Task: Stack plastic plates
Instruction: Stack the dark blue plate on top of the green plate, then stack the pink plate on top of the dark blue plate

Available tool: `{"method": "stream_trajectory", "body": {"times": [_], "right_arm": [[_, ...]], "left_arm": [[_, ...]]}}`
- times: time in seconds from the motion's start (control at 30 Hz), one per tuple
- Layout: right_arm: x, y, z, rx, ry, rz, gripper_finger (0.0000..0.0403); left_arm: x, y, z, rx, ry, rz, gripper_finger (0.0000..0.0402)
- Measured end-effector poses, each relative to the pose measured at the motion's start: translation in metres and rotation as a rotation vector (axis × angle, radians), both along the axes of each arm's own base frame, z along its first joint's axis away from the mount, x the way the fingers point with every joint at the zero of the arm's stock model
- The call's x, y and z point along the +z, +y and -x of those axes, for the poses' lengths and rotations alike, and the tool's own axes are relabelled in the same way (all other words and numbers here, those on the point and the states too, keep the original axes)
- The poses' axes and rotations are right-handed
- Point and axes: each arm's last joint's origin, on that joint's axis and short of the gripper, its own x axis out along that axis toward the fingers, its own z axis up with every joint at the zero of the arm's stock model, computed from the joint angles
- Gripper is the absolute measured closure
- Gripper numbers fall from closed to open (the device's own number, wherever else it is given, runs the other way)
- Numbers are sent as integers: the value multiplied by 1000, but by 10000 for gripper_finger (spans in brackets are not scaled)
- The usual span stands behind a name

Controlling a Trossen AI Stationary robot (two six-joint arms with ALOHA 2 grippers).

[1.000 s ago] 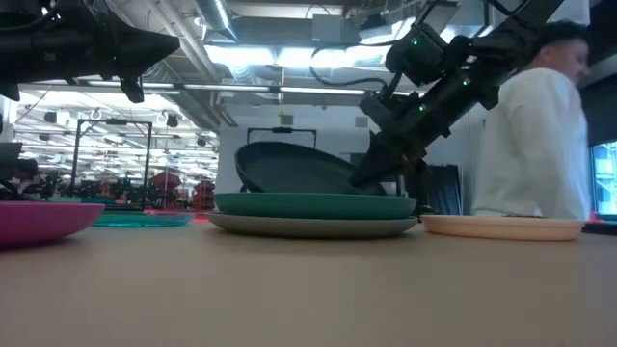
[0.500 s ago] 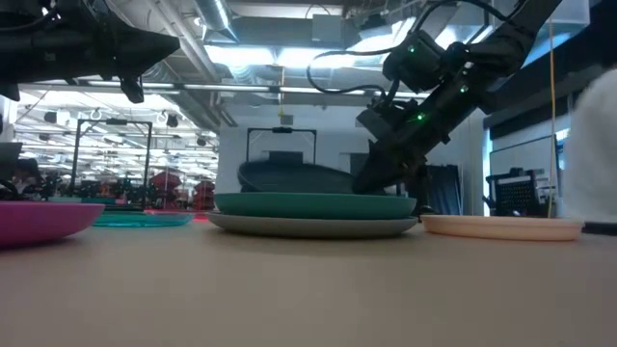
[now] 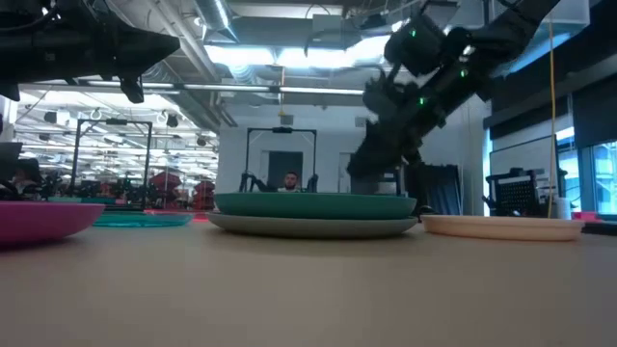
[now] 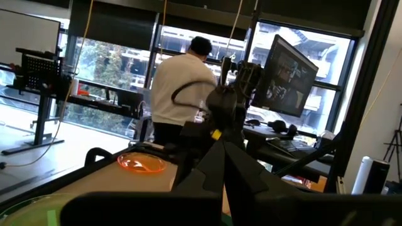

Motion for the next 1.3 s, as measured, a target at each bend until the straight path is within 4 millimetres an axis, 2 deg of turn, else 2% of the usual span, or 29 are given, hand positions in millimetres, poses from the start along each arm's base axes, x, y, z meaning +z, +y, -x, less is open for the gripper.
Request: {"method": "stream_trajectory", "body": {"times": [0.1, 0.2, 0.33, 0.53, 0.7, 0.93, 1.07, 1.3], "right_arm": [[14, 15, -1, 103, -44, 7, 295], [17, 43, -2, 227, -55, 38, 296], [13, 81, -3, 335, -45, 111, 296], [2, 122, 0, 428, -18, 213, 297], [1, 137, 2, 472, -34, 227, 297], [2, 149, 4, 507, -56, 252, 297], [2, 158, 3, 547, -103, 281, 297], [-8, 162, -3, 567, -115, 306, 297]], "left_arm": [[0, -1, 0, -30, 1, -11, 401], [0, -3, 0, -90, 2, -27, 401], [0, -6, -2, -177, 12, -49, 401], [19, -15, -15, -190, 114, -64, 401], [27, -27, -36, -157, 284, -100, 401], [41, -48, -67, -227, 414, -178, 401], [48, -57, -83, -259, 424, -232, 401], [67, -60, -99, -228, 427, -223, 396]]}}
